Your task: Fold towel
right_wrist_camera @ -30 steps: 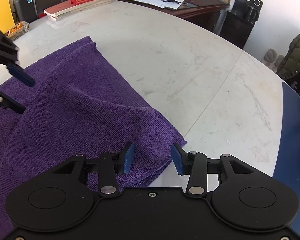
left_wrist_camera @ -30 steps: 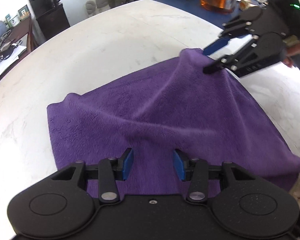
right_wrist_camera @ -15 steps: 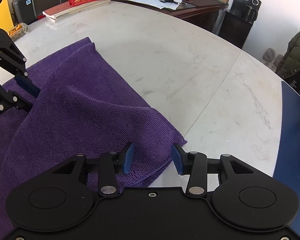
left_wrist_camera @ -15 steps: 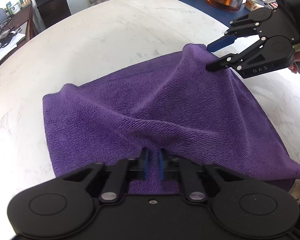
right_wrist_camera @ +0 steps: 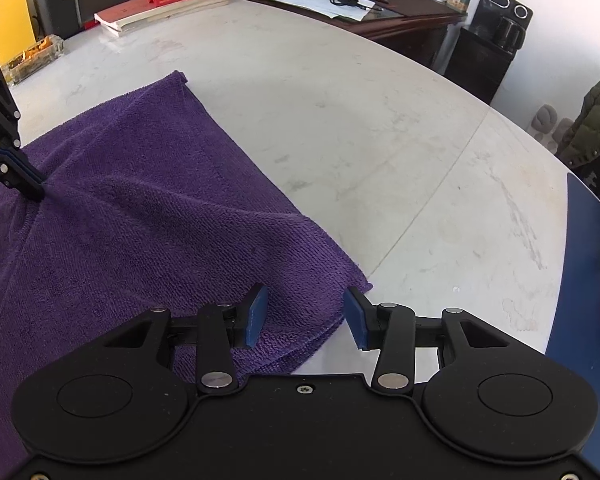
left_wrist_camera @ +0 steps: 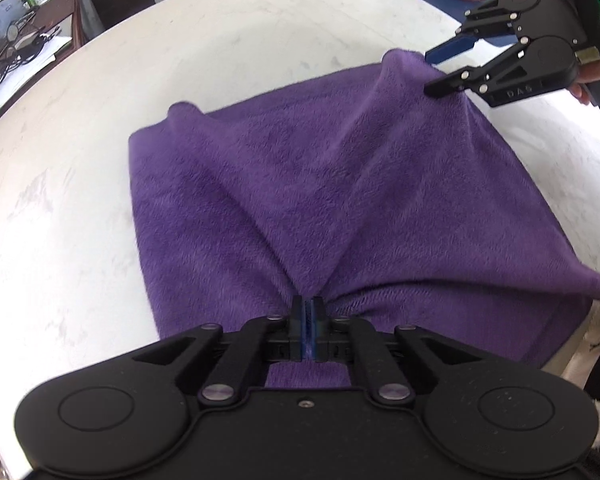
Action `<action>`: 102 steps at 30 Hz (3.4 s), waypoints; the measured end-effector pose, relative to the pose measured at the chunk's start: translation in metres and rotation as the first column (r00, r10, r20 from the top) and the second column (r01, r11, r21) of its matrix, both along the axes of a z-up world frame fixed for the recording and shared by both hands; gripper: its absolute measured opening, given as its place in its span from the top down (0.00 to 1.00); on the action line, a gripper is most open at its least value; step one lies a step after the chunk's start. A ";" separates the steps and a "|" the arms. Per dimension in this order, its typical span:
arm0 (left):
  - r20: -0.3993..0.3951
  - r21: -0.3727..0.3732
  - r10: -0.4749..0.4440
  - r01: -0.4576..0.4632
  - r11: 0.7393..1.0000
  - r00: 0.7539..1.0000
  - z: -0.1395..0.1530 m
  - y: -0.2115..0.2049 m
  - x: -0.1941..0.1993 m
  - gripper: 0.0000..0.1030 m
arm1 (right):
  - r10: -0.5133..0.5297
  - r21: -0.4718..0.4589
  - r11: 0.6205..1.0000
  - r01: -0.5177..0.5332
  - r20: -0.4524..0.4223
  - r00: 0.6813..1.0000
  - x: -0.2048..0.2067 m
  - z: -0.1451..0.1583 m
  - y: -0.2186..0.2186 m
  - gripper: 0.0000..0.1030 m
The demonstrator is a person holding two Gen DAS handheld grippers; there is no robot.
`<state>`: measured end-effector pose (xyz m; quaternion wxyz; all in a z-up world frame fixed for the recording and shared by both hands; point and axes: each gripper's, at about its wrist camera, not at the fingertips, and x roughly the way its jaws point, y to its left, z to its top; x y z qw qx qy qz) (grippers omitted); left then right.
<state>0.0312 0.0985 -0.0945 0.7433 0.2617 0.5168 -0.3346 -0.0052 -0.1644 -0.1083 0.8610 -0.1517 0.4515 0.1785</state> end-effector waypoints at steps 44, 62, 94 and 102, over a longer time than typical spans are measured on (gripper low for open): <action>0.143 0.010 0.380 -0.385 0.923 0.914 0.002 0.038 0.033 0.92 | 0.108 -0.075 0.991 -0.109 -0.011 0.994 0.018 0.002 0.004 0.46; 0.176 -0.164 0.241 -0.213 0.963 0.954 0.032 0.020 0.068 0.92 | 0.144 0.110 0.982 -0.155 0.101 0.984 0.037 0.062 0.056 0.45; 0.070 -0.215 0.199 -0.180 0.960 0.978 0.001 0.054 0.061 0.91 | 0.705 0.228 0.704 -0.673 -0.108 0.701 0.156 -0.003 0.172 0.75; 0.059 -0.234 0.216 -0.196 0.952 0.975 0.004 0.065 0.063 0.91 | 0.723 0.321 0.668 -0.671 -0.066 0.688 0.164 0.010 0.175 0.96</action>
